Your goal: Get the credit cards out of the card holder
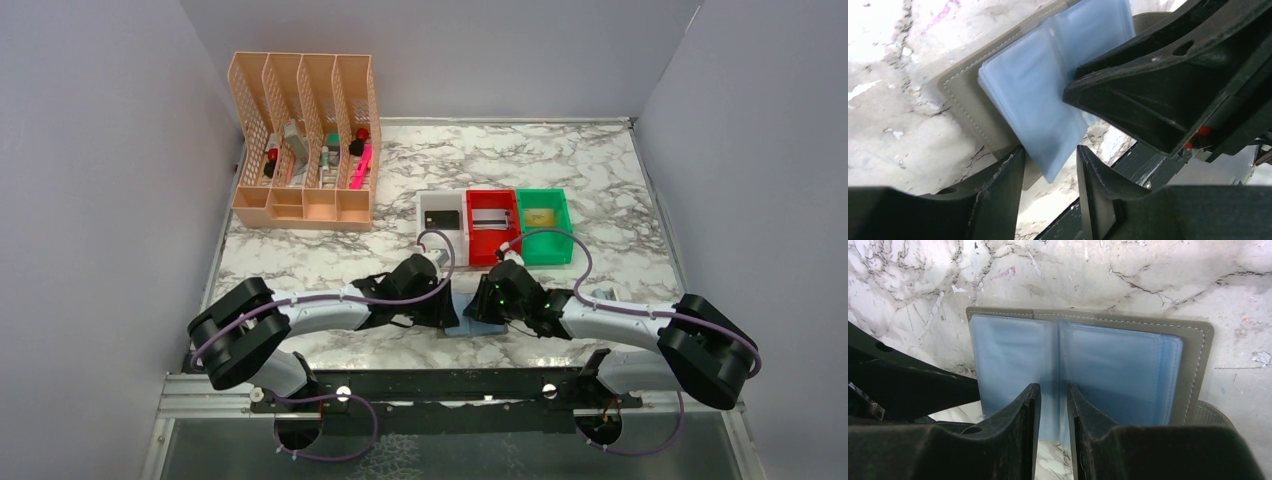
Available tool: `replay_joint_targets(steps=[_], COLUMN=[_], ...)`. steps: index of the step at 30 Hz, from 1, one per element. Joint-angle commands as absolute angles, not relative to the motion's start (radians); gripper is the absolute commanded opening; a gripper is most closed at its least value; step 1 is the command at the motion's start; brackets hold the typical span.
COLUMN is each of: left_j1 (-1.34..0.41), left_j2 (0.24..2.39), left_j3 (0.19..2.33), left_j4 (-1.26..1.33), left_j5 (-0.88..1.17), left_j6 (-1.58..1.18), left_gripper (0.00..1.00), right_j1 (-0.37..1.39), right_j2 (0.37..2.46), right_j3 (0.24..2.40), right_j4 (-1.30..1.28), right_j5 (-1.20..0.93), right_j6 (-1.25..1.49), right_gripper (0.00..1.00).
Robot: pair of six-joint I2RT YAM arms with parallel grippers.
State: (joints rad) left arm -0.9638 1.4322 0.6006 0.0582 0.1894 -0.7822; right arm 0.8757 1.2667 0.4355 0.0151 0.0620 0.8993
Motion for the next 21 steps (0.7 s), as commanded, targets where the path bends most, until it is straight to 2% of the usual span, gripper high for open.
replay_joint_targets(steps=[1, 8, 11, 13, 16, 21], left_j1=[-0.978, -0.991, -0.992, -0.992, -0.992, -0.993], left_j2=[1.459, 1.466, 1.467, 1.478, 1.496, 1.491], left_j3=[0.653, 0.661, 0.666, 0.673, 0.693, 0.707], left_j4=[0.143, 0.244, 0.252, 0.242, 0.187, 0.063], left_j5=[0.197, 0.25, 0.258, 0.258, 0.234, 0.14], left_j6=[-0.787, -0.797, -0.794, -0.789, -0.781, -0.753], left_gripper=[0.42, 0.19, 0.15, 0.12, 0.02, 0.0], right_j1=[0.873, 0.873, 0.873, 0.873, 0.873, 0.873], right_j2=[1.282, 1.277, 1.257, 1.233, 1.183, 1.091], right_j3=[0.397, 0.389, 0.393, 0.4, 0.427, 0.459], right_j4=[-0.028, -0.03, -0.045, -0.065, -0.139, -0.287], right_j5=[0.097, 0.106, 0.114, 0.129, 0.185, 0.321], right_j6=[0.917, 0.938, 0.942, 0.942, 0.942, 0.94], right_gripper=[0.31, 0.3, 0.3, 0.33, 0.37, 0.41])
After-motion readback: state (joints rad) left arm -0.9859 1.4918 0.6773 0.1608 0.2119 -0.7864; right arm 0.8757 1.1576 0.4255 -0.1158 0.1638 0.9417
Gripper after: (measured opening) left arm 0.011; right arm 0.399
